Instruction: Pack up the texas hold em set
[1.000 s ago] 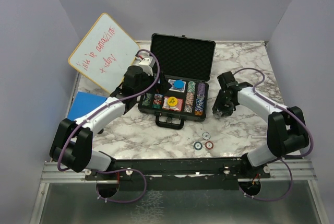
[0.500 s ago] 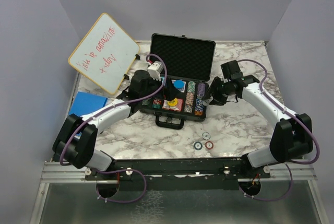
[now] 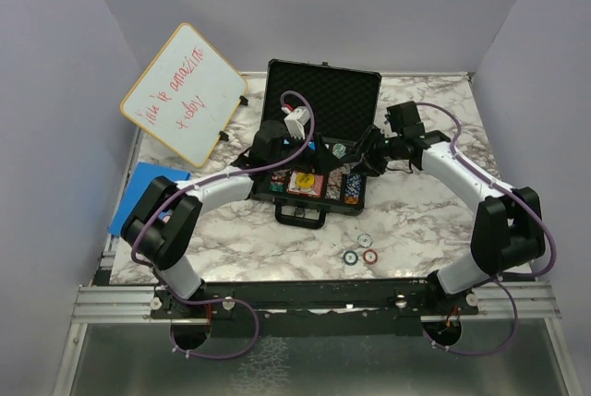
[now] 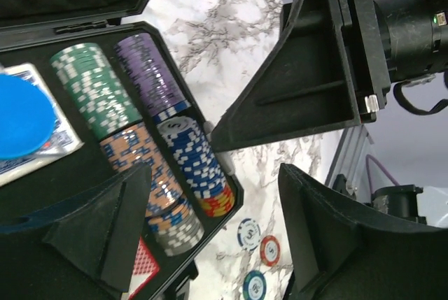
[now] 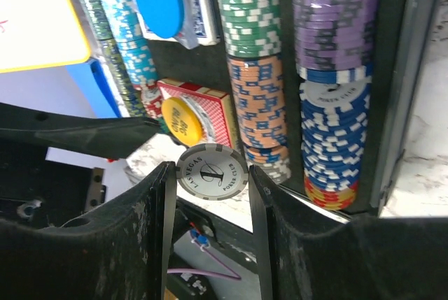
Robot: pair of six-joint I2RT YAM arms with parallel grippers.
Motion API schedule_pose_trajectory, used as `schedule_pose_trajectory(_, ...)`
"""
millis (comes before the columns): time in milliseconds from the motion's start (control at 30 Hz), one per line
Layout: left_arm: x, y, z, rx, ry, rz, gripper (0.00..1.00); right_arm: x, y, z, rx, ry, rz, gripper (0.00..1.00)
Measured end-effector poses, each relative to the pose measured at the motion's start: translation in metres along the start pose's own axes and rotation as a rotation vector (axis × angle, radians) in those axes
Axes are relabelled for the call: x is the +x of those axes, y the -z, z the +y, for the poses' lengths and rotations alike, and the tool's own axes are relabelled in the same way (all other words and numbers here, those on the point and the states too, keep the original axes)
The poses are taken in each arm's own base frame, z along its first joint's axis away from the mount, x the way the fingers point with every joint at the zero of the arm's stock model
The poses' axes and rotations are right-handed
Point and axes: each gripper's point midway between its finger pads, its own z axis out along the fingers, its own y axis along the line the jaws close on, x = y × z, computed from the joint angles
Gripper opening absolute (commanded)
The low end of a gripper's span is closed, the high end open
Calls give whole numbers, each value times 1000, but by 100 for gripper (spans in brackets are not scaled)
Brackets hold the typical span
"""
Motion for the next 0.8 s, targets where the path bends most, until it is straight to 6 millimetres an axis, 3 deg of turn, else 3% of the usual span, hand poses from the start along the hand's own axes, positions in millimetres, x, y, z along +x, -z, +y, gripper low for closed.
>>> schedule_pose_trajectory(200, -2, -19, -6, 33, 60, 8, 54, -5, -1, 19, -78, -41, -3, 46)
schedule_pose_trajectory(433, -1, -24, -6, 35, 98, 13, 28, -7, -2, 28, -113, -69, -1, 46)
schedule_pose_trajectory(567, 0, -25, -6, 34, 109, 15, 2, -7, -4, 29, -119, -79, 8, 48)
schedule_pose_trajectory(800, 2, -26, -3, 34, 84, 22, 0, -16, -3, 31, -103, -69, -14, 71)
